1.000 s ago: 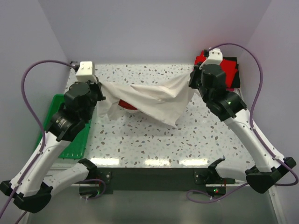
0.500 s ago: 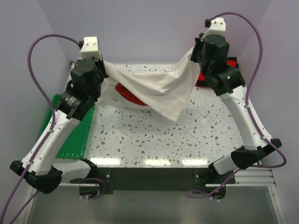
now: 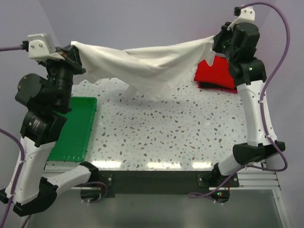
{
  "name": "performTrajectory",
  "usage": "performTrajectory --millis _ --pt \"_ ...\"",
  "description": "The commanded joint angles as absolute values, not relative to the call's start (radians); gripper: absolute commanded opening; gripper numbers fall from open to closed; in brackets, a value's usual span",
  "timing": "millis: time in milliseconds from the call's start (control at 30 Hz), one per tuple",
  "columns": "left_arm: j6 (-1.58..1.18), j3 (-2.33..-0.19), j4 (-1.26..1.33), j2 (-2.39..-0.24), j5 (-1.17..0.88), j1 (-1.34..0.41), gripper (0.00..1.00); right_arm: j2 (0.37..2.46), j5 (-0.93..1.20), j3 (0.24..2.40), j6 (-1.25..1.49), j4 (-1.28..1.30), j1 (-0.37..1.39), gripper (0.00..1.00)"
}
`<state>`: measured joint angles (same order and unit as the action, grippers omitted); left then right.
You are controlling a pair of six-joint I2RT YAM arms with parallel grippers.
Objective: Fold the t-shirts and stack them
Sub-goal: Flatten the tshirt out
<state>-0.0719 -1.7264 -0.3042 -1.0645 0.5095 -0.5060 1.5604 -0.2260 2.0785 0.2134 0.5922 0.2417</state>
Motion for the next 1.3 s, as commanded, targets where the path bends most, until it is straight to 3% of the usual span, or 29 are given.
performTrajectory --millis 0,100,167,233,267,300,333,400,567,767,967,1267 --pt "-0.187 -1.519 -0.327 -1.034 0.355 -0.502 0.0 1.586 -0.002 1.996 0.291 0.62 0.073 0.0" --pt "-0.293 -1.274 -0.318 -0.991 0.263 -0.503 0.0 1.667 0.043 1.976 0.307 0.626 0.012 0.05" --pt "-0.369 -1.088 -0.285 -0.979 0.168 -0.503 0.0 1.747 0.035 1.982 0.314 0.644 0.005 0.32" --pt "-0.419 -0.919 -0.235 -0.969 0.129 -0.505 0.11 1.784 0.008 1.974 0.334 0.679 0.003 0.55" --pt "-0.46 -0.87 -0.218 -0.965 0.098 -0.505 0.15 1.784 0.006 1.926 0.344 0.68 0.003 0.62" --pt "-0.483 -0.794 -0.197 -0.96 0.091 -0.506 0.26 1.769 0.003 1.884 0.365 0.646 0.005 0.7" --pt "-0.504 -0.764 -0.192 -0.957 0.086 -0.506 0.32 1.747 0.003 1.834 0.379 0.623 0.008 0.73" --pt "-0.554 -0.724 -0.205 -0.945 0.095 -0.506 0.43 1.648 0.003 1.65 0.415 0.553 0.02 0.75" --pt "-0.666 -0.66 -0.276 -0.93 0.147 -0.506 0.47 1.36 -0.025 1.15 0.501 0.417 0.067 0.76" --pt "-0.785 -0.588 -0.331 -0.965 0.193 -0.505 0.54 1.16 -0.002 0.8 0.586 0.428 0.081 0.76" --pt "-0.834 -0.551 -0.298 -1.015 0.181 -0.505 0.65 1.062 -0.066 0.638 0.684 0.495 0.081 0.76" --pt "-0.962 -0.384 -0.212 -1.037 0.118 -0.503 0.72 1.048 -0.206 0.62 0.775 0.604 0.068 0.73"
